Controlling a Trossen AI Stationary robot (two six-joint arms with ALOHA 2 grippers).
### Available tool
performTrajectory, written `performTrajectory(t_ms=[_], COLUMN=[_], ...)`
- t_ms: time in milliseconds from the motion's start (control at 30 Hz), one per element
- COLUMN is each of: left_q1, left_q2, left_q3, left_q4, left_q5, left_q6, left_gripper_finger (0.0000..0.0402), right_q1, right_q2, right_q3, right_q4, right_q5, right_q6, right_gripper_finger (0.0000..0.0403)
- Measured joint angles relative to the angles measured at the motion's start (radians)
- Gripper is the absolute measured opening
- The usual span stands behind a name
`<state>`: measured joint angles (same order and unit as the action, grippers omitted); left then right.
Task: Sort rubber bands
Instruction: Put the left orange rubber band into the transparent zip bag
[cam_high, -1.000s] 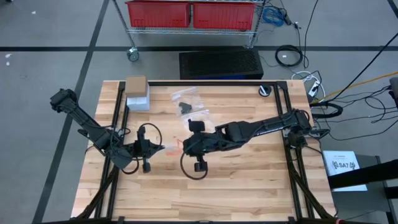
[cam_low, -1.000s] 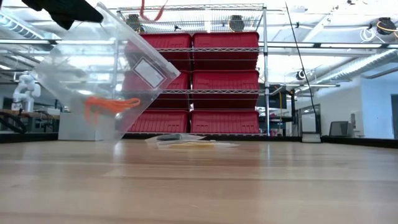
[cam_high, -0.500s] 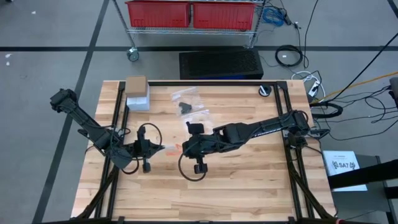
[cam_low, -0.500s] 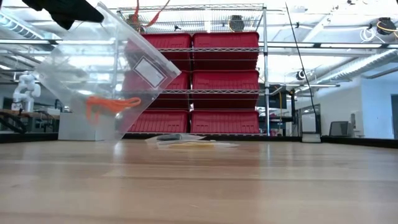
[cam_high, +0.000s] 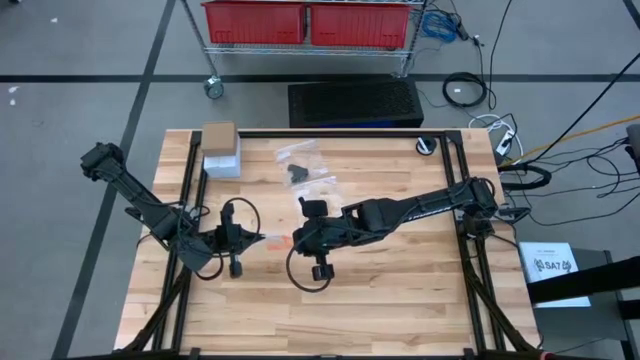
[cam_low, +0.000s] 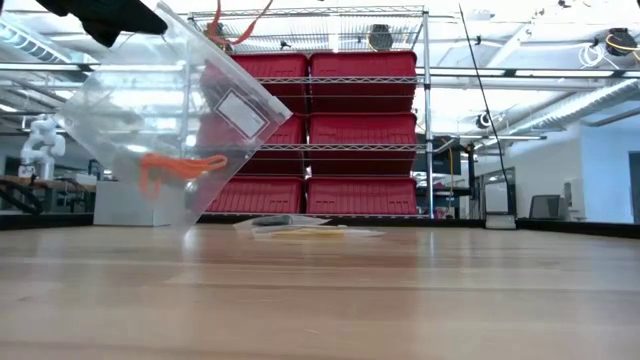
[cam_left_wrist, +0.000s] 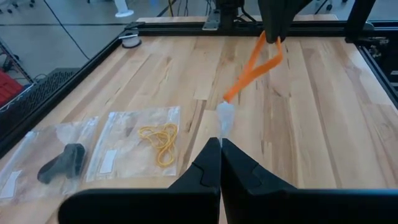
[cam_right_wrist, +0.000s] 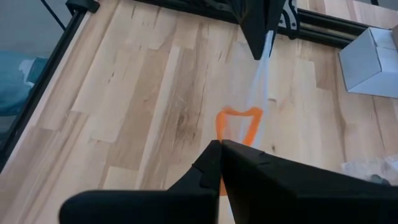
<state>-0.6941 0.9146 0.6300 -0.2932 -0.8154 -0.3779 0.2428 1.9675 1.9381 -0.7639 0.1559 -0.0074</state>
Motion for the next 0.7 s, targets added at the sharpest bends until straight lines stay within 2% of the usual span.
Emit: performTrajectory(t_ms=[700], left_q1=[0.0], left_q2=[0.0], left_q3=[0.0], left_q4=[0.051], left_q5=[0.031], left_q6=[0.046], left_gripper_finger=[0.0], right_q1=[-0.015], right_q2=[0.0], right_q3=[0.0], right_q4=[-0.024], right_q5=[-0.002], right_q6=[0.003], right_gripper_finger=[0.0])
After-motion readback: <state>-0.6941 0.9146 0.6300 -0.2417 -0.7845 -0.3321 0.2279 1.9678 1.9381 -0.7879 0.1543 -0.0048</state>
